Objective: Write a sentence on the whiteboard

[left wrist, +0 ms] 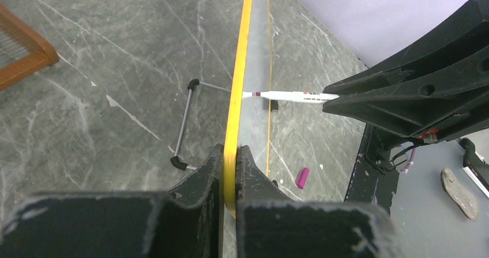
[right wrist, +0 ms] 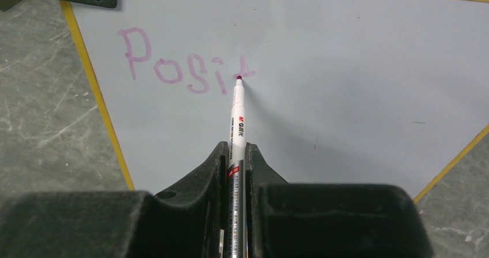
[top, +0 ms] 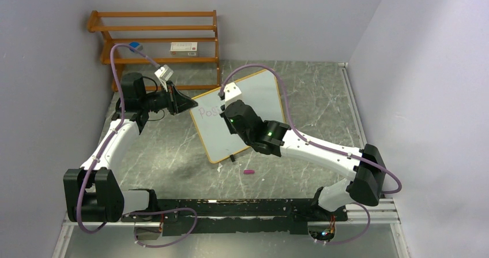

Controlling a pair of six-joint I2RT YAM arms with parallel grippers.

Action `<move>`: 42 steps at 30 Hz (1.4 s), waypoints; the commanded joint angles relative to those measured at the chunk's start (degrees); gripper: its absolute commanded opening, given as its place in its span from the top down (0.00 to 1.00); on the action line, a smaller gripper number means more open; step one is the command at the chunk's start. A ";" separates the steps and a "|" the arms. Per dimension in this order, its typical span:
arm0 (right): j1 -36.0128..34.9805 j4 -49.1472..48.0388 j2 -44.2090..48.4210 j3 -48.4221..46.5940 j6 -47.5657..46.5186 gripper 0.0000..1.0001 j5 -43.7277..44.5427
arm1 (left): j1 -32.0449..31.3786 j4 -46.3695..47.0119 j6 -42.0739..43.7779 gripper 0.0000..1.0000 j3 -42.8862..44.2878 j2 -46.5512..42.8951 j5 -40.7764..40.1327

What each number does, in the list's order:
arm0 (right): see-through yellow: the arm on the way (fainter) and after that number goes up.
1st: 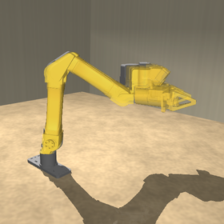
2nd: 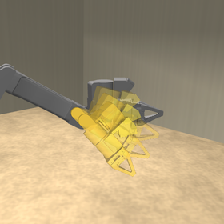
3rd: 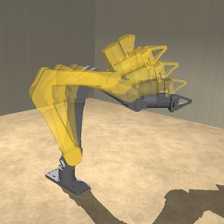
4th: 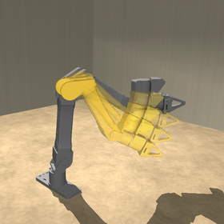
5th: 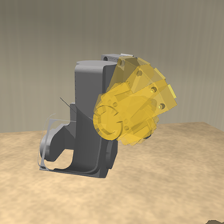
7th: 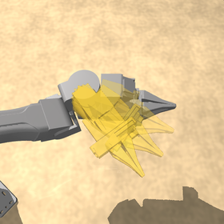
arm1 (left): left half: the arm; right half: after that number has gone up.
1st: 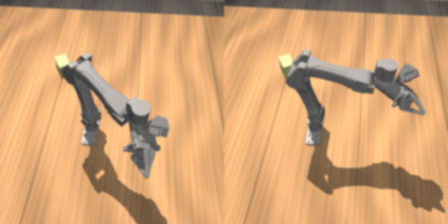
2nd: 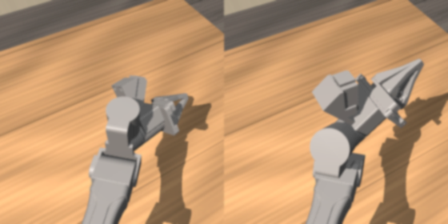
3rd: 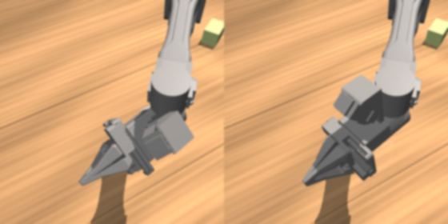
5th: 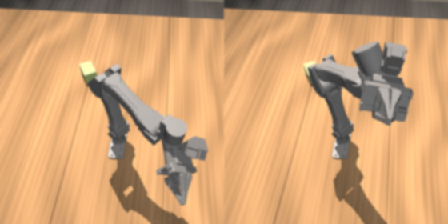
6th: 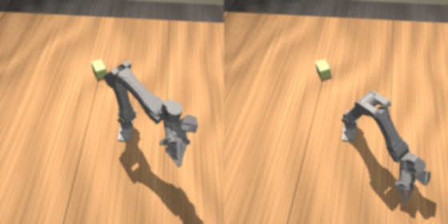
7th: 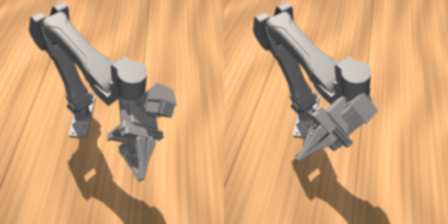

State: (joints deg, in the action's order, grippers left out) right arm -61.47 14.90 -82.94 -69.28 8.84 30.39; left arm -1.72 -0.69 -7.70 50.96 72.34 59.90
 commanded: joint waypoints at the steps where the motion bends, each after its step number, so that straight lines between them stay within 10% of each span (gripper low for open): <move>1: 0.13 1.50 -0.08 0.40 0.84 1.00 -0.11 | -0.48 -1.50 4.41 0.95 0.46 0.86 -1.75; 42: 0.16 -6.25 4.62 3.69 -1.81 1.00 2.73 | -0.53 -1.42 4.36 0.95 0.46 1.05 -1.78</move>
State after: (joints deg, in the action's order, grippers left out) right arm -61.56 11.88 -79.96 -65.78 7.62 32.34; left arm -1.69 -0.67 -7.73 50.96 72.49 59.83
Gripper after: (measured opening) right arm 0.150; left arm 0.086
